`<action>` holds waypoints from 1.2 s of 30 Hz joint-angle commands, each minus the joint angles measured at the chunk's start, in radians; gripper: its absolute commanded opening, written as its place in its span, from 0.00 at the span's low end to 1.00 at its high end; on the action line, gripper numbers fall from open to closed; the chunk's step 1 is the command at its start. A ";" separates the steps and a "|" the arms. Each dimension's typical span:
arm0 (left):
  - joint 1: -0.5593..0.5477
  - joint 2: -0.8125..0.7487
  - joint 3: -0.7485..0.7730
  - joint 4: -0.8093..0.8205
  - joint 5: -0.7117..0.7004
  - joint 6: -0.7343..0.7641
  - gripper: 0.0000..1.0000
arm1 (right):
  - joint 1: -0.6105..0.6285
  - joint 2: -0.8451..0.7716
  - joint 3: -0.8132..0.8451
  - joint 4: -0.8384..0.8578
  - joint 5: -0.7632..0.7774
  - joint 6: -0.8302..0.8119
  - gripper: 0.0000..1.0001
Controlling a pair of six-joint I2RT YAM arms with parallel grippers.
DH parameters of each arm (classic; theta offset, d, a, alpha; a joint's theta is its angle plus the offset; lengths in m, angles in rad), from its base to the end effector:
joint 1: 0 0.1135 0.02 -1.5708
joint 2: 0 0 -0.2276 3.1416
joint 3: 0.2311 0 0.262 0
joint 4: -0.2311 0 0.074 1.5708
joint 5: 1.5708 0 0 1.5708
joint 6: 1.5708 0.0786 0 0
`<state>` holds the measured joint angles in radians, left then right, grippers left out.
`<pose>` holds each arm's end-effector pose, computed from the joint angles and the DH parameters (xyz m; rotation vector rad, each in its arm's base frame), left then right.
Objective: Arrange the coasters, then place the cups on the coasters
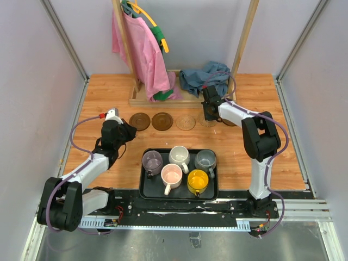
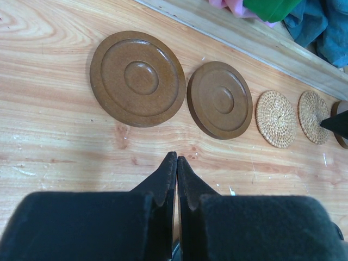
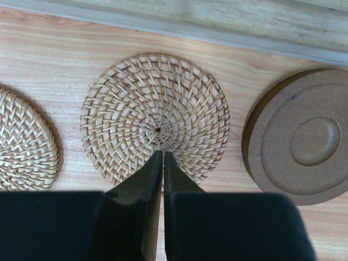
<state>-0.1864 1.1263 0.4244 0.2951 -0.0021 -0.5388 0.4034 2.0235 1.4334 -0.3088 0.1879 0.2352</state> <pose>0.2907 -0.0547 0.1398 -0.3533 1.9764 -0.4667 0.4279 0.1667 0.1078 -0.1253 2.4453 0.0493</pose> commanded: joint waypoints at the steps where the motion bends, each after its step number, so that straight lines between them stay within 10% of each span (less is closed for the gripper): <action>1: 0.002 -0.005 0.004 0.026 0.010 0.013 0.06 | -0.009 0.016 0.031 0.009 0.020 -0.004 0.05; 36: 0.002 0.012 0.001 0.037 0.002 -0.001 0.07 | 0.017 -0.037 -0.165 -0.014 -0.050 0.071 0.02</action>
<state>-0.1864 1.1305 0.4244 0.3050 -0.0021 -0.5396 0.4042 1.9724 1.3190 -0.2096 0.1493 0.2909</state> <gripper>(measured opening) 0.069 0.024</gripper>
